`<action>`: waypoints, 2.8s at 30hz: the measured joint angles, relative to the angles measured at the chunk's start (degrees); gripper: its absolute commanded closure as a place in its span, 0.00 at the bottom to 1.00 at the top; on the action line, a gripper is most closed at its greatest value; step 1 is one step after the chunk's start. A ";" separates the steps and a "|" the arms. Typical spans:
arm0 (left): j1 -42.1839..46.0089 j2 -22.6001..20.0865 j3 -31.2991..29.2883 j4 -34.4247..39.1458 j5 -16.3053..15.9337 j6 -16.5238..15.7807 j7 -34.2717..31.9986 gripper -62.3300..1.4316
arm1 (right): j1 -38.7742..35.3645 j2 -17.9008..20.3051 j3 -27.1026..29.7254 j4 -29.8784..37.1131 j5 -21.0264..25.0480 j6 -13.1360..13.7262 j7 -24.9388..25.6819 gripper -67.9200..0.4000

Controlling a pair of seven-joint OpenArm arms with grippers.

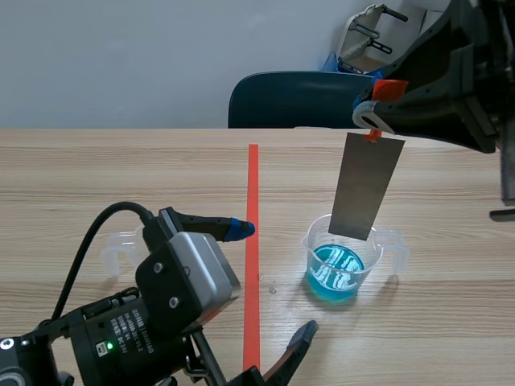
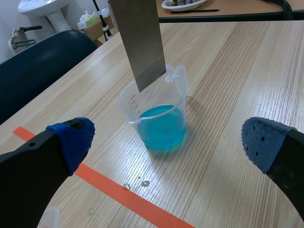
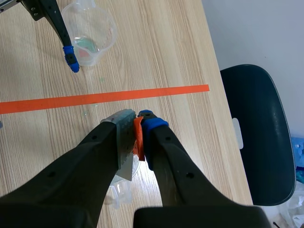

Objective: Do the redox reaction experiment

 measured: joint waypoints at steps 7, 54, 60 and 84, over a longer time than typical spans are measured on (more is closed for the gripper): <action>0.00 0.00 0.00 0.00 0.00 0.00 0.00 0.00 | 0.00 0.00 0.00 0.00 0.00 0.00 0.00 0.99; 0.00 0.00 0.00 0.00 0.02 0.00 0.00 0.00 | -4.76 -21.11 -2.34 -23.23 -24.11 6.23 12.22 0.99; 0.00 0.00 0.00 0.00 0.00 0.00 0.02 0.00 | -4.15 -23.52 -3.13 -26.27 -27.71 5.90 16.59 0.99; 0.00 0.00 0.00 0.00 0.00 0.00 0.24 0.00 | -4.11 -24.13 -3.34 -26.75 -27.96 5.60 16.94 0.99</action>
